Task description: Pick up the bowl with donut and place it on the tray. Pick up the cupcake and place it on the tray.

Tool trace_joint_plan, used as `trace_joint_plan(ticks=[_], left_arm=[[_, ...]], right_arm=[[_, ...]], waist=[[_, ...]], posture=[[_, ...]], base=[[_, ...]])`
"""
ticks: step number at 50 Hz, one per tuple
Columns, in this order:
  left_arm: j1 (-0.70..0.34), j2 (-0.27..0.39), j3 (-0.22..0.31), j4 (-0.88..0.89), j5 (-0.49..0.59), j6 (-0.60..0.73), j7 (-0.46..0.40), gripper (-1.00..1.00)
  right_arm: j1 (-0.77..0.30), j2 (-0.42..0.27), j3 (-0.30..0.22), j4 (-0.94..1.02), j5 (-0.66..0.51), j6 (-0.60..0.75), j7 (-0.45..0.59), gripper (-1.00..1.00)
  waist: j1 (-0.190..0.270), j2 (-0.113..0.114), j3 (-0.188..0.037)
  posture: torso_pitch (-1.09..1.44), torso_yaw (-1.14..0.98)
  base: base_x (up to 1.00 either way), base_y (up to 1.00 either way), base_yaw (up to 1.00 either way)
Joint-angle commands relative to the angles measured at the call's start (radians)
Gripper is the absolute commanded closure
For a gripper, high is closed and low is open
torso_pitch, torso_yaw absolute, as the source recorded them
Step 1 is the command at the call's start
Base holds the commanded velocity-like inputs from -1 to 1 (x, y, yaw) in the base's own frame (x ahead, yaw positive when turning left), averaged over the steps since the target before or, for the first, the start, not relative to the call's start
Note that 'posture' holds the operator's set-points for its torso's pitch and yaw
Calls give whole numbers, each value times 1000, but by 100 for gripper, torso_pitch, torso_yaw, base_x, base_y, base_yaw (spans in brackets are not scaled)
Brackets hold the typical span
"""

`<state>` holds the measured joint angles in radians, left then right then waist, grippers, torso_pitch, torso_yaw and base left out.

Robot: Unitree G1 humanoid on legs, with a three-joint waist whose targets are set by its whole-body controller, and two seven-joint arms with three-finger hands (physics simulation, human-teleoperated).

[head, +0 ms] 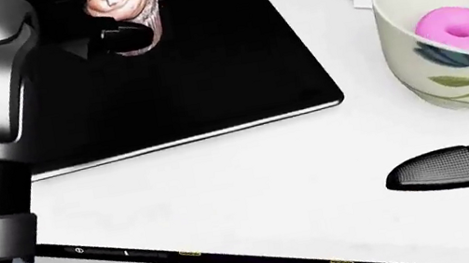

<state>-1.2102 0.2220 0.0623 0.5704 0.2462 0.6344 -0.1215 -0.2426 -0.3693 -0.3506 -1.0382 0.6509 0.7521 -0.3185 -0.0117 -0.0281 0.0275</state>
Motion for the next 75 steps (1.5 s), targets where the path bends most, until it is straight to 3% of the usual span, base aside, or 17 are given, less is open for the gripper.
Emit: trace_joint_plan(ticks=[1, 3, 5, 6, 7, 9, 10, 12, 13, 22, 32, 44, 52, 59, 67, 75], left_arm=[[-51, 9, 4, -57, -3, -44, 7, 100], [-48, 11, 5, -68, -1, -37, 4, 100], [-44, 13, 5, -78, -1, -31, 2, 100], [-43, 14, 6, -85, 0, -27, 1, 100], [-41, 15, 7, -88, -1, -25, 0, 100], [-35, 19, 7, -108, 1, -13, -5, 100], [-30, 21, 8, -126, 2, -1, -9, 100], [-17, 23, 7, -160, 5, 16, -16, 100], [-8, 24, 8, -175, 7, 23, -19, 100], [4, 32, 12, -200, 11, 37, -27, 100], [12, 38, 17, -228, 8, 54, -34, 100], [17, 51, 20, -289, 12, 101, -48, 100], [14, 55, 18, -341, 20, 150, -61, 100], [21, 54, 9, -455, 40, 241, -93, 100], [13, 54, 16, -450, 43, 239, -98, 100], [3, 57, 18, -421, 40, 218, -94, 100]], right_arm=[[-13, -5, -1, -9, 0, -21, 2, -100], [-14, -4, -2, -9, -7, -17, 7, -100], [-12, -17, 5, -9, -29, -17, 11, -100], [-15, -18, 5, -9, -29, -16, 12, -100], [-20, -23, 5, -9, -27, -13, 10, -100], [-36, -42, 6, -9, -20, 3, 3, -100], [-49, -56, 4, -9, -14, 21, -1, -100], [-70, -86, -7, -9, 10, 44, -17, -100], [-85, -99, -21, -9, 30, 62, -28, -100], [-160, -143, -49, -9, 57, 169, -44, -100], [-260, -197, -95, 6, -61, 357, 80, -100], [-346, -345, -109, 11, -239, 580, 291, -100], [-410, -399, -31, -8, -400, 676, 416, -100], [-494, -499, 103, -9, -496, 755, 445, -100], [-639, -549, 381, -9, -658, 855, 467, -100], [-698, -571, 555, 22, -839, 862, 542, -100]], waist=[[2, 8, -9], [7, 50, 0], [45, 131, 3], [32, 74, 18], [29, 59, 5], [22, 37, 2], [22, 14, -4], [21, -20, 4], [21, -9, 4], [22, -29, -8], [27, -30, -9], [28, -31, 0], [27, -30, 4], [26, -26, 12], [26, -19, 14], [25, -11, 14]], posture=[[0, 0], [0, 0], [0, 0], [0, 0], [0, 0], [0, 0], [0, 0], [0, 0], [0, 0], [0, 0], [0, 0], [0, 0], [0, 0], [0, 0], [0, 0], [0, 0]], base=[[0, 0, -100], [0, 0, -100], [0, -38, 0], [0, 0, 0], [0, 0, 0], [0, 0, 0], [0, 0, 0], [0, 0, 0], [0, 0, 0], [0, 0, 0], [0, 0, 0], [0, 0, 0], [0, 0, 0], [0, 0, 0], [0, 0, 0], [0, 0, 0]])
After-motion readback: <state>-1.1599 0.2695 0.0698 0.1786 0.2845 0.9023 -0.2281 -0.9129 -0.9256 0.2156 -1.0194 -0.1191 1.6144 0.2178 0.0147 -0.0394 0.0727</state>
